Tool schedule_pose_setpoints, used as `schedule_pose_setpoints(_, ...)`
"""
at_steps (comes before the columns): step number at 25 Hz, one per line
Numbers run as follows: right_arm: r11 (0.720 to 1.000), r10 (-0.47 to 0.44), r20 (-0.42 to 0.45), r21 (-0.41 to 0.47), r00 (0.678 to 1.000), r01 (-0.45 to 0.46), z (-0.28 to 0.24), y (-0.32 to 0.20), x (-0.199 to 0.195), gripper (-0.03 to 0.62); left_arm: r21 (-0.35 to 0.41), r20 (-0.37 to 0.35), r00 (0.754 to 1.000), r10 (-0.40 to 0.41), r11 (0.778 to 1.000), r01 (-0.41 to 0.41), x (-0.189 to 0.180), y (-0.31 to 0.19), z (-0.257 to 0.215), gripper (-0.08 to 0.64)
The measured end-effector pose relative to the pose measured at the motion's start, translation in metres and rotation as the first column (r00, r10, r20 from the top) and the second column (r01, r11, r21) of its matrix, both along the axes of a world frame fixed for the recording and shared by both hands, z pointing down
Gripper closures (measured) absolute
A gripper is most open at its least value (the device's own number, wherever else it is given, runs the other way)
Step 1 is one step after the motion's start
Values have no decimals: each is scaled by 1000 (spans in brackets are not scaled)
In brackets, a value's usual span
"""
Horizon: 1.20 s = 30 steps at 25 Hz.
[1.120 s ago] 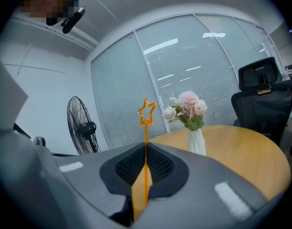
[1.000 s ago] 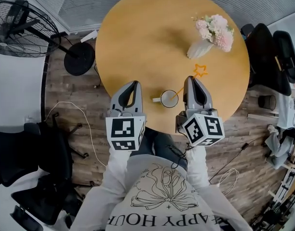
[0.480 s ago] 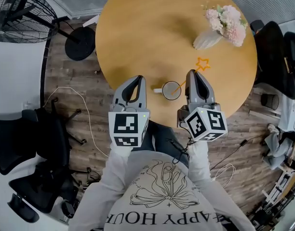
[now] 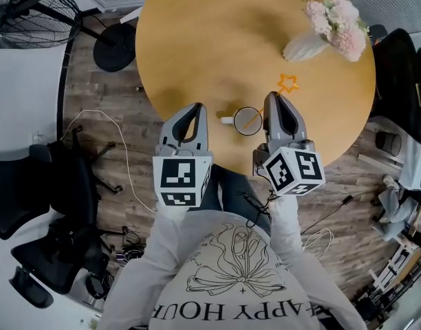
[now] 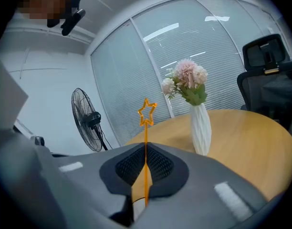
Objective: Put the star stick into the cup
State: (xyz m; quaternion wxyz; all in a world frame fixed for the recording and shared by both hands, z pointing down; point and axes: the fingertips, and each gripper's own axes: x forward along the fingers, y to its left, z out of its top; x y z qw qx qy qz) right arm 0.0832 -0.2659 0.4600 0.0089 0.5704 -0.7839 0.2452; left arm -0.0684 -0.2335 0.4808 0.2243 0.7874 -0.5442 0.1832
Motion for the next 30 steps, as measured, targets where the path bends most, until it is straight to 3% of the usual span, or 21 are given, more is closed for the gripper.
schedule_pose_setpoints(30,993,-42,-10,-112,999,41,63,-3,-8,577,-55,1,1000,-27,998,27,-2,2,32,554)
